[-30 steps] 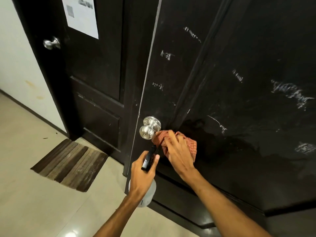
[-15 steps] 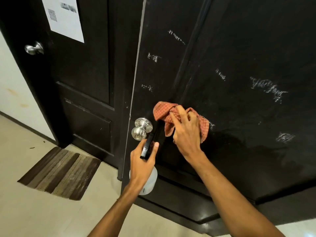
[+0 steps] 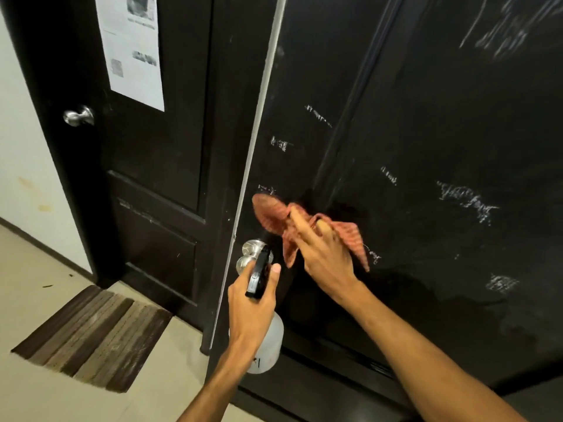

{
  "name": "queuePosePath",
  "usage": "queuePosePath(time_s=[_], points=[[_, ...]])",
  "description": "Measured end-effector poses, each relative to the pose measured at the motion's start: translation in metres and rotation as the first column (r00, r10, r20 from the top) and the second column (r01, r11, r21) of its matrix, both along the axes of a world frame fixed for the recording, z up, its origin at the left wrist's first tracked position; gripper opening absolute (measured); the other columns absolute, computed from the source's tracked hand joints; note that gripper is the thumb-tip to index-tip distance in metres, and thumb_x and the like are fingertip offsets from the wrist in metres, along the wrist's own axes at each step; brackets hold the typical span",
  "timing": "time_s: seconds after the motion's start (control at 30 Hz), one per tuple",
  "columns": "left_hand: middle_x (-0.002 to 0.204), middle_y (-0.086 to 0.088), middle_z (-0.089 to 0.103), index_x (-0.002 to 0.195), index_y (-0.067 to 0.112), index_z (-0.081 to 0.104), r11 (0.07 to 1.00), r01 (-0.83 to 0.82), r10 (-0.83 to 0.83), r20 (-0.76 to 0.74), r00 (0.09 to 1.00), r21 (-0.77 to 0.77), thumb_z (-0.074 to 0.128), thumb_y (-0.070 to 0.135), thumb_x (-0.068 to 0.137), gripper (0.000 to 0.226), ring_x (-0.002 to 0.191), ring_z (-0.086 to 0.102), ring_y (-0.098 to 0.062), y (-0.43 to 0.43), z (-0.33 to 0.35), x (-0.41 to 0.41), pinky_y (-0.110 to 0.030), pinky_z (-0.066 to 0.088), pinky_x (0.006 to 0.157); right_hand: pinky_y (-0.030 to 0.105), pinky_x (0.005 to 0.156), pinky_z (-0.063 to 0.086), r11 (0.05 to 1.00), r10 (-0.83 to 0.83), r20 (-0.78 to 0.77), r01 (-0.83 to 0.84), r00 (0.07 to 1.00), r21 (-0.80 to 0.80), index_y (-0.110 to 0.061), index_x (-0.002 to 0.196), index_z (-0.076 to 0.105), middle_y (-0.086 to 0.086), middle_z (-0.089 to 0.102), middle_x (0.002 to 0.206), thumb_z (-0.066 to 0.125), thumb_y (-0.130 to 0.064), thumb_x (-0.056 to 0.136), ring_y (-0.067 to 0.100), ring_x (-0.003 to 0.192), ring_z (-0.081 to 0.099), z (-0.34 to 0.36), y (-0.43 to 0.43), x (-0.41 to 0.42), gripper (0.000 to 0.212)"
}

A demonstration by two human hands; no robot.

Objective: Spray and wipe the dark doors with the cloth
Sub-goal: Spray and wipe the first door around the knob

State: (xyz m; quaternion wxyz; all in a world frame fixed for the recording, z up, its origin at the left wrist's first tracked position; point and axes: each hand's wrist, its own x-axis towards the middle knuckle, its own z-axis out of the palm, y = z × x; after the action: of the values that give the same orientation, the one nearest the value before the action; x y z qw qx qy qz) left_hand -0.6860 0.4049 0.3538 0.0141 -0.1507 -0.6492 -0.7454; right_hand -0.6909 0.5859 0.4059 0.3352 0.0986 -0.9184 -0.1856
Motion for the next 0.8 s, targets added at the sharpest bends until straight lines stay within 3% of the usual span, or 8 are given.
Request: queuePosePath(time_s=[0.13,0.27,0.4,0.5,0.57,0.63,0.7,0.8], points=[[0.072,0.008,0.067,0.105,0.028,0.071,1.0,-0.01,0.01,-0.012,1.0,0.008,0.067,0.044,0.096,0.019,0.06,0.063,-0.009,0.003,0.02,-0.016,-0.031,0.053,0.057,0.041,0.112,0.037,0.999,0.05,0.02,-0.05,0.999,0.019,-0.007,0.143,0.048,0.006,0.024,0.167,0.015,-0.017,0.112,0.04,0.11,0.058,0.032,-0.002,-0.022,0.046],[0.069,0.004,0.066,0.093,0.027,0.069,0.998,-0.057,0.057,0.0,0.998,-0.038,0.065,0.043,0.097,0.017,0.056,0.062,-0.011,-0.006,0.017,-0.014,-0.028,0.051,0.053,0.034,0.105,0.037,0.996,-0.013,-0.119,0.002,0.993,-0.092,-0.006,0.14,0.054,0.003,0.033,0.163,0.033,-0.003,0.102,0.032,0.102,0.049,0.035,-0.016,-0.028,0.043],[0.075,0.008,0.069,0.099,0.034,0.068,0.998,-0.063,0.063,-0.015,0.998,-0.019,0.063,0.048,0.095,0.015,0.058,0.064,-0.012,-0.014,0.023,-0.012,-0.03,0.054,0.053,0.046,0.113,0.036,0.995,0.061,0.106,-0.069,0.993,0.07,-0.005,0.132,0.062,0.01,0.036,0.162,0.034,-0.013,0.104,0.036,0.113,0.046,0.013,-0.017,-0.028,0.04],[0.066,-0.002,0.065,0.091,0.031,0.067,0.995,-0.1,0.1,-0.024,0.995,-0.027,0.064,0.048,0.096,0.018,0.052,0.061,-0.021,-0.023,0.027,-0.019,-0.039,0.054,0.051,0.029,0.117,0.019,0.983,0.068,-0.071,-0.079,0.995,-0.166,0.0,0.124,0.067,0.014,0.048,0.153,0.041,-0.001,0.094,0.029,0.105,0.039,0.066,-0.034,-0.056,0.039],[0.064,-0.003,0.064,0.09,0.031,0.067,0.994,-0.103,0.102,-0.025,0.994,-0.029,0.064,0.048,0.096,0.018,0.051,0.059,-0.021,-0.028,0.026,-0.017,-0.036,0.052,0.05,0.037,0.104,0.037,0.985,0.02,-0.143,-0.044,0.989,-0.167,-0.006,0.131,0.063,0.007,0.045,0.156,0.047,0.003,0.087,0.032,0.105,0.041,0.073,-0.047,-0.058,0.047],[0.066,0.002,0.066,0.092,0.033,0.068,0.995,-0.099,0.098,-0.036,0.995,-0.015,0.065,0.046,0.095,0.014,0.05,0.059,-0.012,-0.035,0.027,-0.014,-0.029,0.049,0.05,0.044,0.095,0.047,0.997,0.059,0.041,-0.061,0.997,0.05,-0.009,0.135,0.061,0.006,0.044,0.157,0.053,-0.002,0.086,0.033,0.114,0.045,0.045,-0.051,-0.048,0.049],[0.067,0.007,0.067,0.094,0.035,0.068,0.996,-0.087,0.087,-0.061,0.994,-0.003,0.065,0.044,0.095,0.009,0.052,0.061,-0.008,-0.039,0.035,-0.016,-0.024,0.049,0.052,0.039,0.112,0.037,0.969,0.055,0.23,-0.107,0.972,0.223,-0.009,0.138,0.059,0.007,0.047,0.155,0.05,-0.012,0.096,0.026,0.124,0.04,0.017,-0.046,-0.047,0.043],[0.059,0.006,0.061,0.092,0.029,0.067,0.995,-0.096,0.096,-0.082,0.992,-0.002,0.065,0.046,0.095,0.017,0.05,0.058,-0.012,-0.043,0.047,-0.028,-0.032,0.051,0.052,0.045,0.124,0.019,0.978,0.206,0.201,-0.209,0.958,-0.003,0.001,0.14,0.054,0.015,0.034,0.162,0.037,-0.007,0.105,0.028,0.131,0.035,0.047,-0.047,-0.08,0.04]])
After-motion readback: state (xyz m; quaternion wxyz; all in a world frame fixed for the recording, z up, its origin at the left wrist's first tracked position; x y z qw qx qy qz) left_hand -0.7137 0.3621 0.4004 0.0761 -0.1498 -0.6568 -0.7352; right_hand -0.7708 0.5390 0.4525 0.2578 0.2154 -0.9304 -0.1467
